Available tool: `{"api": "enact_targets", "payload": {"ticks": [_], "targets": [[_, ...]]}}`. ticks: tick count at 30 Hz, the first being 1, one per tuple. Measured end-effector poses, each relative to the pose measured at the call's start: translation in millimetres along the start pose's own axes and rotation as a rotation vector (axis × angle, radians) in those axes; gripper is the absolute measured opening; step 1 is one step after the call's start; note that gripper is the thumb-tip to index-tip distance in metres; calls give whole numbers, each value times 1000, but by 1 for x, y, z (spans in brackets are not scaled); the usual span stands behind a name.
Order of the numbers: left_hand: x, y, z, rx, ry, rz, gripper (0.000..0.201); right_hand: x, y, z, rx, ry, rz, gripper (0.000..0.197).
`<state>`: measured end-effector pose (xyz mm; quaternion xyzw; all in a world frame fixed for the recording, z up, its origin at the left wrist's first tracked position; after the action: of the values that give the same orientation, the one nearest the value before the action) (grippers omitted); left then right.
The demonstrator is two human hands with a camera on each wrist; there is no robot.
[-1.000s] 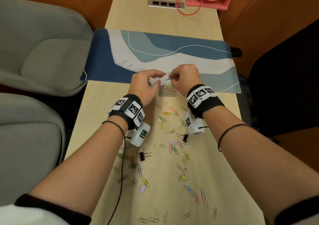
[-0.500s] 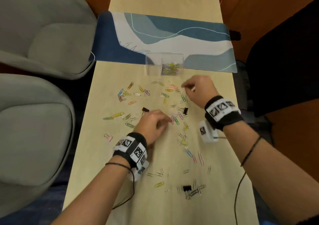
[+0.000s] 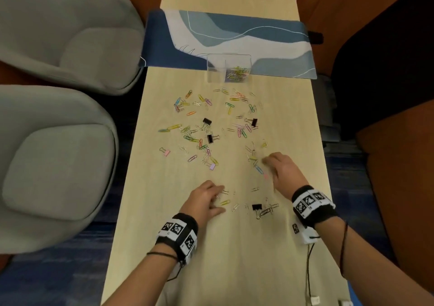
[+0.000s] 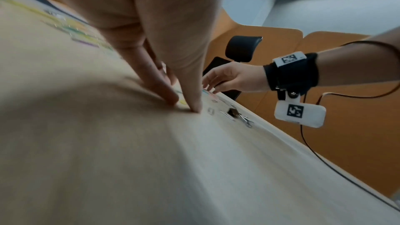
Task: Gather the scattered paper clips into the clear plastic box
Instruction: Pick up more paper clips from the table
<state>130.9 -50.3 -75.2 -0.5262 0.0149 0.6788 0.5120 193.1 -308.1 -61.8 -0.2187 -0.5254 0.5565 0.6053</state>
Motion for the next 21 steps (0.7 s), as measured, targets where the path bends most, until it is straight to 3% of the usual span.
{"api": "enact_targets", "payload": {"ticks": [3,6,8,13,15,18,21], "targets": [[-16,15,-3,-42,62,-20,55,18,16,13,72,-91,98,56],[-32,28,-9,-27,87,-111,72,21,22,23,152,-55,144,62],[-37,35,-11,-2,59,-156,82,18,22,38,161,-24,115,56],[-47,41,-10,-81,42,-217,71,8,14,56,112,30,14,47],[-50,41,-10,-126,-3,-242,77,14,11,47,77,22,20,56],[-54,40,-11,-165,-64,-369,89,33,19,32,156,-43,100,73],[-53,43,-13,-166,-65,-455,71,44,29,36,183,-136,249,68]]}}
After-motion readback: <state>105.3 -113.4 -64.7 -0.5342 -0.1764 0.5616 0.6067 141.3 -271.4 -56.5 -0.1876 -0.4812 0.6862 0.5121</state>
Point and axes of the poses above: each hand's wrist, its own z-axis away from the middle knuckle, its own y-axis out of the palm, x = y × z, the point moved 4 cm from there along -z, towards the middle knuckle, and after that the axes turned 15 degrees about x, right-handed, at the moved point
